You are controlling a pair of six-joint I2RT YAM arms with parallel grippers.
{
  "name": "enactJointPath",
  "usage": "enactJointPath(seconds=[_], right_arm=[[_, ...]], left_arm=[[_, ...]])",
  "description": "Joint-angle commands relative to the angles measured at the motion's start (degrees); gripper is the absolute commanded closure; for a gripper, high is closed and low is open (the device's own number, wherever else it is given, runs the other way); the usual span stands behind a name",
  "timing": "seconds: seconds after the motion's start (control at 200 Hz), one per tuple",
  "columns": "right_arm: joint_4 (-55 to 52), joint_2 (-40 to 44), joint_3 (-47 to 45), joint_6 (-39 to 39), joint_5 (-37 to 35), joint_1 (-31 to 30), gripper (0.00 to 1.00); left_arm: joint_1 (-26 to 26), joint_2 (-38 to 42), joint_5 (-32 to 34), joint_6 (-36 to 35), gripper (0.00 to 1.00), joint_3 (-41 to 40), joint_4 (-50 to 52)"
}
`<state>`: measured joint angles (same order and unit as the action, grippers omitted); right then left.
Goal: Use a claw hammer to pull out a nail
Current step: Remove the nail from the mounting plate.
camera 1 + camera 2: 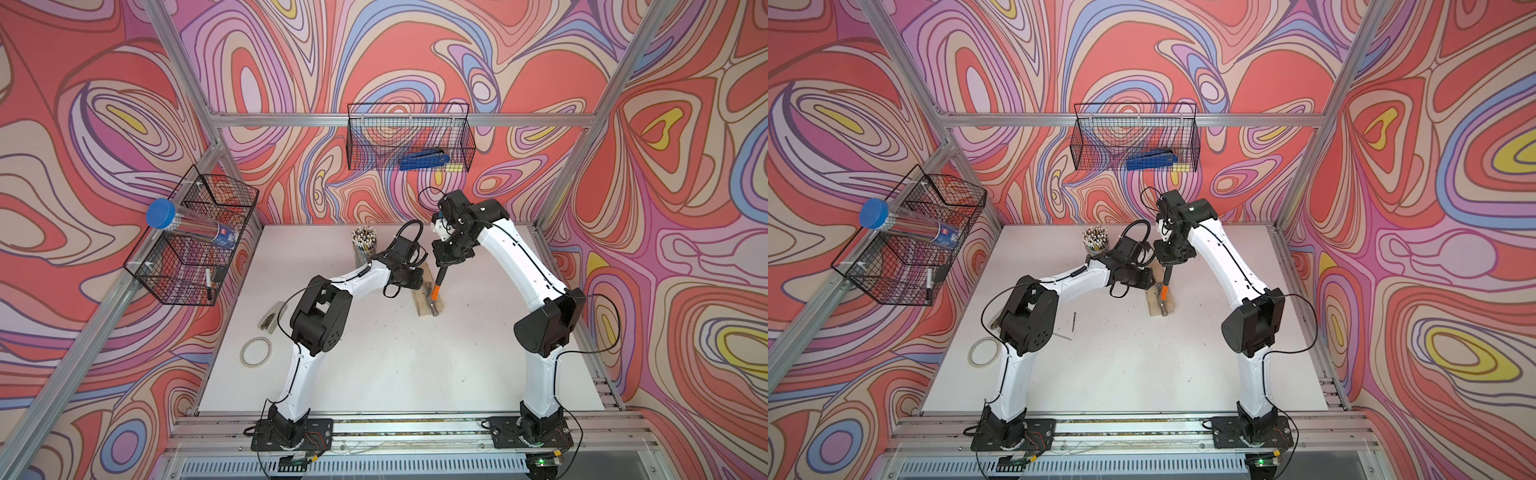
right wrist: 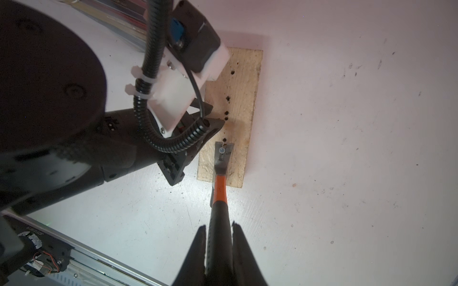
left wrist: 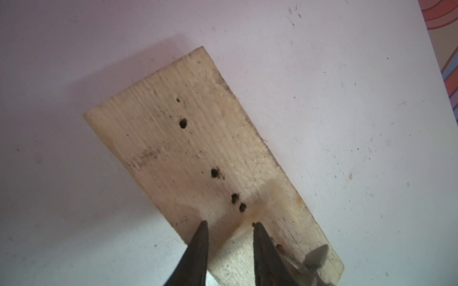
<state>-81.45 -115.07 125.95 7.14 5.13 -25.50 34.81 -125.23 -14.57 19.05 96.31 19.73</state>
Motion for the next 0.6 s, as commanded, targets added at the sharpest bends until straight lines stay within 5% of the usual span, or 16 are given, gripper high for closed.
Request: enactJointPath(seconds=[0.0,0.27,0.596], right_arm=[[9.7,4.6,-10.1,-0.9,-3.7,-0.3,1.0],[29.0,18.8,-38.0,-0.5,-4.7,-1.1,1.0],[30.3,19.2,-41.7,-1.2,-5.3,-2.0,1.0]], left_arm=[[0.1,-1.0,0.2,-0.2,0.68,-2.3,5.3],[0.1,-3.0,4.2,0.3,0.72,-0.5,11.2],[-0.2,-5.2,5.7,1.4,0.73,0.1,14.3]])
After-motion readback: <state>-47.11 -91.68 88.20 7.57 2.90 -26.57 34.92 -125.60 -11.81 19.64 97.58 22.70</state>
